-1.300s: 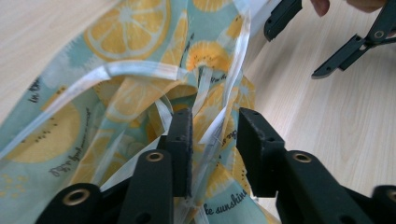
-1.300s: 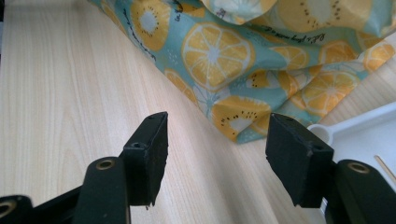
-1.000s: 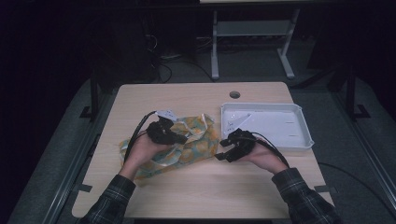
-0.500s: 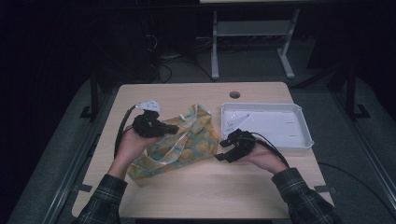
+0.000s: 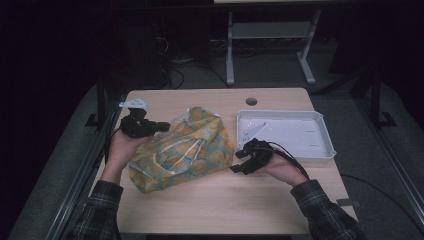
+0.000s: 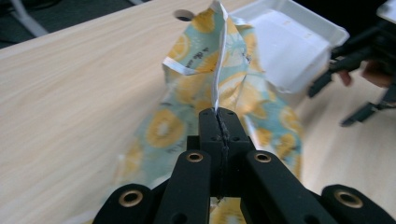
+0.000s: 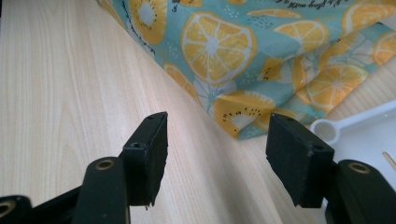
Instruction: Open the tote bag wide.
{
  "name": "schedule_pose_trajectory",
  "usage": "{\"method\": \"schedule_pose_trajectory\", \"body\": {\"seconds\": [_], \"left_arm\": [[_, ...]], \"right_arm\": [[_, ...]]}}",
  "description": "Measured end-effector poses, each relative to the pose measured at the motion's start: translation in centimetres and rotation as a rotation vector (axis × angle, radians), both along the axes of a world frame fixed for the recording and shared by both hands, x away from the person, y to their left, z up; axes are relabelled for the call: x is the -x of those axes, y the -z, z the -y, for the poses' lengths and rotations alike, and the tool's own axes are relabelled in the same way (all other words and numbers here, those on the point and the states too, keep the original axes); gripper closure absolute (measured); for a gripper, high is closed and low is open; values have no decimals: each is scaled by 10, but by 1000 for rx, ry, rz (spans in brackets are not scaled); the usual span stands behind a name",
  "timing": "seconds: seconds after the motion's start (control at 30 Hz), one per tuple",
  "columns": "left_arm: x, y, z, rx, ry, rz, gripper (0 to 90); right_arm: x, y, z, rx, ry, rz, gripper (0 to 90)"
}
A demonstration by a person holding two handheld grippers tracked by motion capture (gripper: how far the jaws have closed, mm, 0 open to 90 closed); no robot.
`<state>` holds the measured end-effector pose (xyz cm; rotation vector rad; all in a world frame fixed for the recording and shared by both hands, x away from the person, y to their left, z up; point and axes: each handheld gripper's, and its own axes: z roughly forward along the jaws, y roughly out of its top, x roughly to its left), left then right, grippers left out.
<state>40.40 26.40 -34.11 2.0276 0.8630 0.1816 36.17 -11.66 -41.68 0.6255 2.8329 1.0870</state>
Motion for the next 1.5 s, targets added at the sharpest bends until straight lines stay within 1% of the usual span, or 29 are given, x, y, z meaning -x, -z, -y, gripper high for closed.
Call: {"method": "schedule_pose_trajectory", "body": {"seconds": [0.07, 0.2, 0.23, 0.3, 0.4, 0.47, 0.5, 0.6, 0.63, 0.73, 0.8, 0.83, 0.93, 0.97, 1.03, 1.07, 1.17, 1.27, 1.37, 1.4, 1.47, 1.5], "left_arm": [[-9, 1, -3, -11, -14, -2, 896], [-26, 6, -6, -2, -41, -13, 895], [-30, 7, -6, -17, -43, -15, 895], [-38, 10, -7, -32, -54, -15, 895], [-46, 14, -8, -41, -73, -19, 894], [-52, 18, -11, -32, -89, -20, 891], [-54, 21, -13, -32, -108, -22, 885], [-56, 25, -16, -45, -146, -34, 743], [-56, 25, -17, -52, -150, -33, 704], [-53, 20, -19, -49, -166, -16, 615], [-50, 16, -22, -45, -167, -3, 571], [-48, 14, -24, -39, -166, -3, 552], [-42, 9, -27, -47, -159, -10, 520], [-39, 8, -28, -57, -149, -8, 518], [-32, 6, -28, -42, -140, -8, 519], [-28, 6, -28, -47, -129, -11, 519], [-15, 7, -27, -49, -108, -21, 518], [-5, 10, -25, -60, -91, -29, 514], [2, 14, -25, -74, -85, -33, 505], [4, 15, -25, -77, -91, -36, 502], [7, 19, -26, -85, -97, -41, 493], [8, 21, -27, -85, -101, -46, 487]], "right_arm": [[1, 0, 0, 2, 1, -3, 377], [2, 0, 2, 3, 3, -2, 376], [1, 0, 3, 2, 5, -2, 377], [1, 0, 3, -3, 5, 0, 377], [2, 0, 3, 1, 1, 0, 377], [2, 0, 3, 3, 1, -3, 377], [2, 0, 3, 3, 2, -4, 376], [3, 0, 3, 1, 4, -6, 376], [3, 0, 3, -1, 6, -7, 376], [3, 0, 3, -1, 8, -6, 376], [3, 0, 3, 1, 7, -6, 376], [3, 1, 2, 3, 5, -6, 376], [4, 1, 1, 6, 0, -6, 376], [4, 1, 1, 10, -3, -1, 376], [4, 1, 1, 8, -5, 3, 376], [4, 0, 0, 8, -4, 2, 376], [4, -1, 0, 5, -6, 5, 376], [4, -2, -1, 3, -7, 7, 376], [3, -3, -3, 6, -10, 11, 376], [3, -4, -4, 5, -12, 15, 376], [5, -6, -5, -4, 2, -1, 376], [4, -6, -5, -4, -1, 4, 376]]}}
